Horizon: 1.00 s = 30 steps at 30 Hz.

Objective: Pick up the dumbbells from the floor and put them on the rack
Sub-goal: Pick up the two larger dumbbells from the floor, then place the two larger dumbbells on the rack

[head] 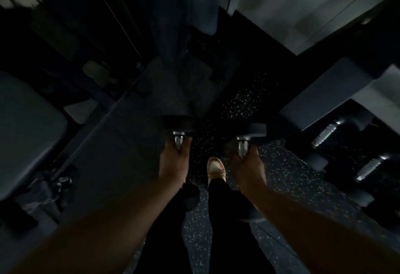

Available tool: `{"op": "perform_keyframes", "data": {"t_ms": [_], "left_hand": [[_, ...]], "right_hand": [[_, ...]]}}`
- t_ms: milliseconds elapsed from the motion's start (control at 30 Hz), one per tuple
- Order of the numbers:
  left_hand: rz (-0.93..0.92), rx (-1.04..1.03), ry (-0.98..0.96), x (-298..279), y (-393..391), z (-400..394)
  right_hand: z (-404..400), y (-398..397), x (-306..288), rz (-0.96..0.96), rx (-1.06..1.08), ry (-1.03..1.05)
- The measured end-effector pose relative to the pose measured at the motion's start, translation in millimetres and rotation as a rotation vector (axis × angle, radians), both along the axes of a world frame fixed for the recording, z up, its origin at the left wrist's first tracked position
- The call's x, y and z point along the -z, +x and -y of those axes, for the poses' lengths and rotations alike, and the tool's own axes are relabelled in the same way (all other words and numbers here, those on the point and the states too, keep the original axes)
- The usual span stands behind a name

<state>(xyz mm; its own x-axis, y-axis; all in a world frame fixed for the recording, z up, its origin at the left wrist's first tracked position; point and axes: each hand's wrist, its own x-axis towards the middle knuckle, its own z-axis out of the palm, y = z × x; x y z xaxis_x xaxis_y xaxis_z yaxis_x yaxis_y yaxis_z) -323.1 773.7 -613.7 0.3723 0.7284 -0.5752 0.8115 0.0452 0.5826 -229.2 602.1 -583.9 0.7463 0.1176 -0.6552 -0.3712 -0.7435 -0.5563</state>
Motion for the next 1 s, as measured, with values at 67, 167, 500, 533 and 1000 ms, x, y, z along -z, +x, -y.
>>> {"op": "perform_keyframes", "data": {"t_ms": [67, 167, 500, 533, 1000], "left_hand": [[0.033, 0.057, -0.036, -23, -2, 4], [0.078, 0.147, -0.037, -52, -4, 11], [0.201, 0.491, -0.081, -131, 25, 54], [0.207, 0.519, -0.09, -138, 29, 65], [0.275, 0.734, -0.204, -202, 74, 318]], "right_hand": [[15, -12, -23, 0.002, 0.048, 0.009], [36, -28, -54, 0.036, 0.16, 0.038], [106, -69, -128, 0.181, 0.521, 0.054], [117, -72, -135, 0.187, 0.564, 0.059], [361, -69, -209, 0.295, 0.878, 0.127]]}}
